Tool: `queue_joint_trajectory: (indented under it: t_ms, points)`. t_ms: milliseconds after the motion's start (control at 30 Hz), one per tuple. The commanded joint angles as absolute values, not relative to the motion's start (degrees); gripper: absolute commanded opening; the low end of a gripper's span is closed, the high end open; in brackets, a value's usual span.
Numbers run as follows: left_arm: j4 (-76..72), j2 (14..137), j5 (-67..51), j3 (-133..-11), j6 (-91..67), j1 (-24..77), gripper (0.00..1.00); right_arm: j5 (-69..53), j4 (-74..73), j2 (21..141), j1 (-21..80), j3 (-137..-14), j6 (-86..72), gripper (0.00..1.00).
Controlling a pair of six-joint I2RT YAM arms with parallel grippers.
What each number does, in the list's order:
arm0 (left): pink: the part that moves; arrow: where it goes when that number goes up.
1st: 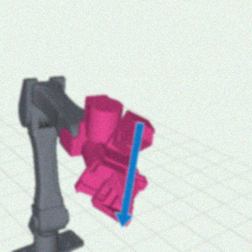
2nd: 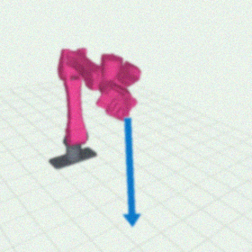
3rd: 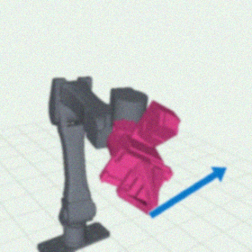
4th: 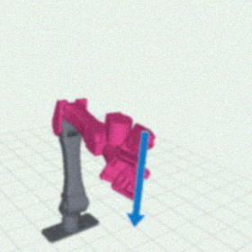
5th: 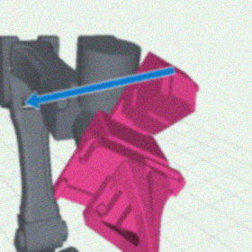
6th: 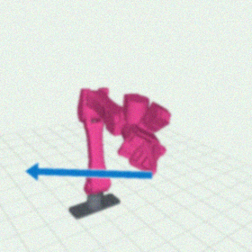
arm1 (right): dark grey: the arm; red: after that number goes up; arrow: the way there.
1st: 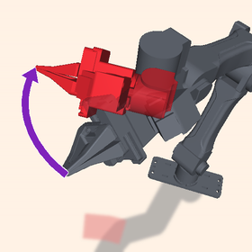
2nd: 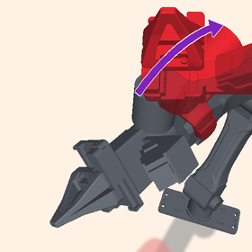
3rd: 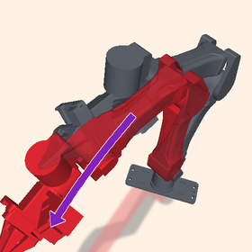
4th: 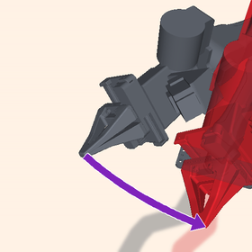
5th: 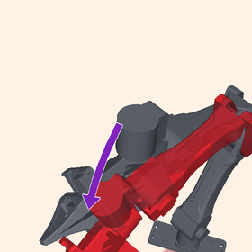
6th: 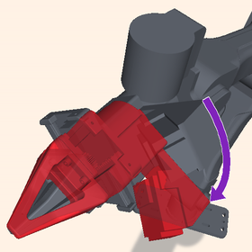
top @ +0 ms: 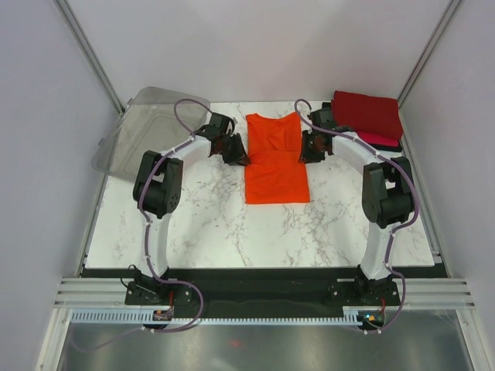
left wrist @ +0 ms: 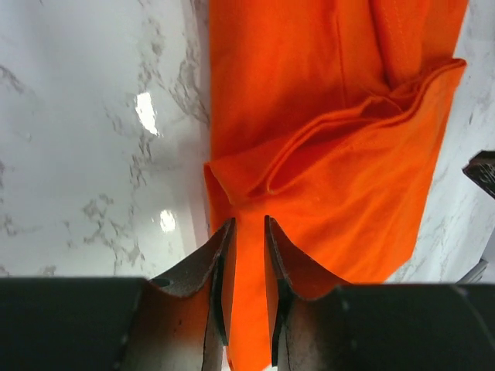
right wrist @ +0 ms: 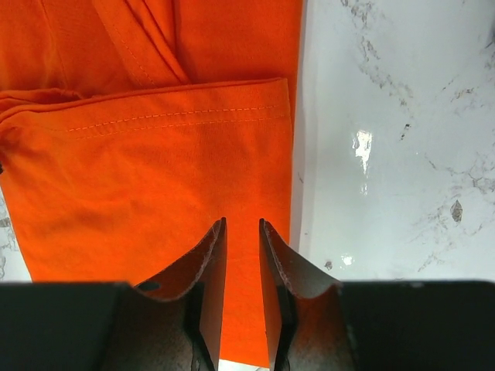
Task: Fold and stack the t-shirts
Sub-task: Fold the tshirt
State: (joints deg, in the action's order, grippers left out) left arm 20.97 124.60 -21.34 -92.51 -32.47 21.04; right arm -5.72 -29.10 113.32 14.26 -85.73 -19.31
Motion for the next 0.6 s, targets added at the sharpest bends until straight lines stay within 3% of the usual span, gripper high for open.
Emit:
queue_joint_trajectory:
  t_ms: [0,300,567]
  points:
    - [19.77,127.78,-22.06,-99.03,-30.67,21.09,0.28,-6.07,-26.72,111.09,14.41,-85.61,-19.25,0.32]
    - [21.09,134.47,-23.02,-111.26,-30.67,19.16,0.29,-4.39,-26.28,110.39,13.89,-84.9,-15.21,0.36]
    - [21.36,132.98,-26.01,-111.88,-27.6,16.96,0.34,-17.92,-24.26,115.48,8.62,-88.24,-8.53,0.41]
